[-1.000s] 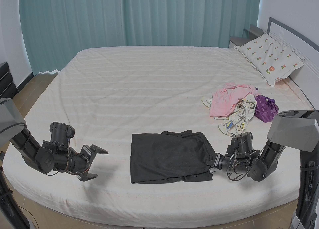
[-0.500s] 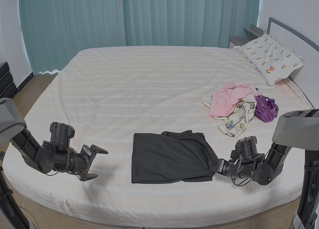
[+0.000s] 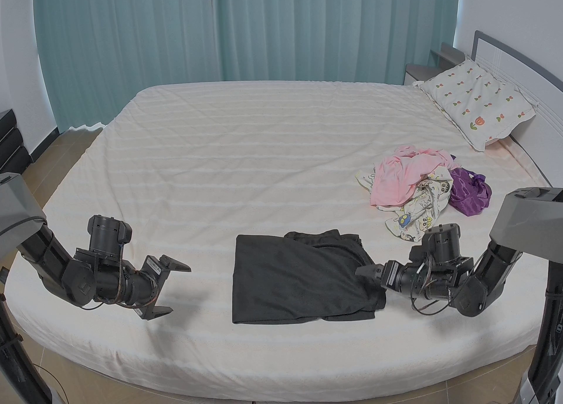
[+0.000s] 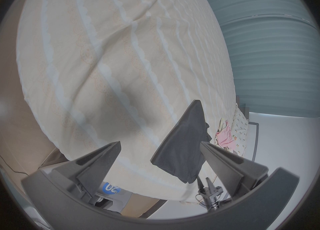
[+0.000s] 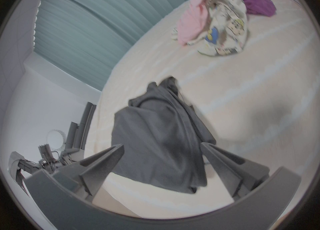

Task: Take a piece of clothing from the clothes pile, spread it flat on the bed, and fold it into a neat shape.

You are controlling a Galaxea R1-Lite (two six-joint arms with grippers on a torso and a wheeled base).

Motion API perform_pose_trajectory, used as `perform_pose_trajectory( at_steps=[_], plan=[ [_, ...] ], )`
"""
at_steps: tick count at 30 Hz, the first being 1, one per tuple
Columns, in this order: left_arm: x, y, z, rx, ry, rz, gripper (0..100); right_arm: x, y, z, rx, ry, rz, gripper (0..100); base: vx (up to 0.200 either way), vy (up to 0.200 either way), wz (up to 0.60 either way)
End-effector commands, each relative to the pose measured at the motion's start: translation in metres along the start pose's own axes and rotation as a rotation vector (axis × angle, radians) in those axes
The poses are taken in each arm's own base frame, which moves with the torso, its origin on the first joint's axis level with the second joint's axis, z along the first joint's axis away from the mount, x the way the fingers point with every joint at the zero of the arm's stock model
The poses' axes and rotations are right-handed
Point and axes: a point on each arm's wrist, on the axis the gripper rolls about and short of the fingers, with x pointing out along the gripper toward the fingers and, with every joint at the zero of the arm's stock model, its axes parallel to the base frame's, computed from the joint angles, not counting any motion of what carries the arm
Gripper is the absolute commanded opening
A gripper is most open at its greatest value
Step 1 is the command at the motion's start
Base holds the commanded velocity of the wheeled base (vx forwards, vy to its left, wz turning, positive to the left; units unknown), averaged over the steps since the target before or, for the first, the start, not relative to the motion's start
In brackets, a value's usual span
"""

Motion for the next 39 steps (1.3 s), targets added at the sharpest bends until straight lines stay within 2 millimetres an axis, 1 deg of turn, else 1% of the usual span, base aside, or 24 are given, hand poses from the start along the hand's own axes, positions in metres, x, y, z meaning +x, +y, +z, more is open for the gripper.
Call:
perform_pose_trajectory(
  at_steps=[1, 3, 4, 5, 6, 9, 10, 11, 12, 17, 24, 25, 29, 32, 39],
  plan=[
    [0.000, 0.000, 0.000, -0.001, 0.000, 0.001, 100, -0.003, 0.020, 0.036, -0.016, -0.085, 0.101, 100, 0.000, 0.000, 0.00],
    [0.000, 0.000, 0.000, -0.001, 0.000, 0.001, 100, 0.006, 0.021, 0.045, -0.014, -0.081, 0.111, 100, 0.000, 0.000, 0.00],
    [0.000, 0.000, 0.000, -0.001, 0.000, 0.001, 100, 0.017, 0.019, 0.049, -0.009, -0.067, 0.106, 100, 0.000, 0.000, 0.00],
    [0.000, 0.000, 0.000, -0.001, 0.000, 0.001, 100, 0.020, 0.018, 0.051, -0.007, -0.067, 0.104, 100, 0.000, 0.000, 0.00],
    [0.000, 0.000, 0.000, -0.001, 0.000, 0.001, 100, 0.035, 0.016, 0.057, -0.005, -0.063, 0.096, 100, 0.000, 0.000, 0.00],
    [0.000, 0.000, 0.000, -0.001, 0.000, 0.001, 100, 0.057, 0.010, 0.059, -0.005, -0.058, 0.092, 100, 0.000, 0.000, 0.00],
    [0.000, 0.000, 0.000, -0.001, 0.000, 0.001, 100, 0.058, 0.010, 0.060, -0.004, -0.060, 0.092, 100, 0.000, 0.000, 0.00],
    [0.000, 0.000, 0.000, -0.001, 0.000, 0.001, 100, 0.069, 0.007, 0.062, -0.008, -0.065, 0.094, 100, 0.000, 0.000, 0.00],
    [0.000, 0.000, 0.000, -0.001, 0.000, 0.001, 100, 0.075, 0.005, 0.063, -0.013, -0.068, 0.094, 100, 0.000, 0.000, 0.00],
    [0.000, 0.001, 0.000, -0.003, 0.000, 0.003, 100, 0.092, 0.001, 0.064, -0.017, -0.057, 0.085, 100, 0.000, 0.000, 0.00],
    [0.000, 0.001, 0.000, -0.001, 0.000, 0.003, 100, 0.101, 0.000, 0.068, -0.026, -0.070, 0.093, 100, 0.000, 0.000, 0.00],
    [0.000, 0.001, 0.000, -0.001, 0.000, 0.003, 100, 0.103, 0.000, 0.068, -0.027, -0.072, 0.094, 0, 0.000, 0.000, 0.00],
    [0.000, 0.001, 0.000, -0.001, 0.000, 0.003, 100, 0.105, 0.003, 0.074, -0.032, -0.089, 0.104, 0, 0.000, 0.000, 0.00],
    [0.000, 0.000, 0.000, 0.000, 0.001, 0.003, 100, 0.106, 0.004, 0.076, -0.023, -0.071, 0.088, 0, 0.000, 0.000, 0.00],
    [0.000, 0.000, 0.000, 0.000, 0.001, 0.003, 100, 0.103, -0.003, 0.082, -0.011, -0.074, 0.069, 0, 0.000, 0.000, 0.00]
  ],
)
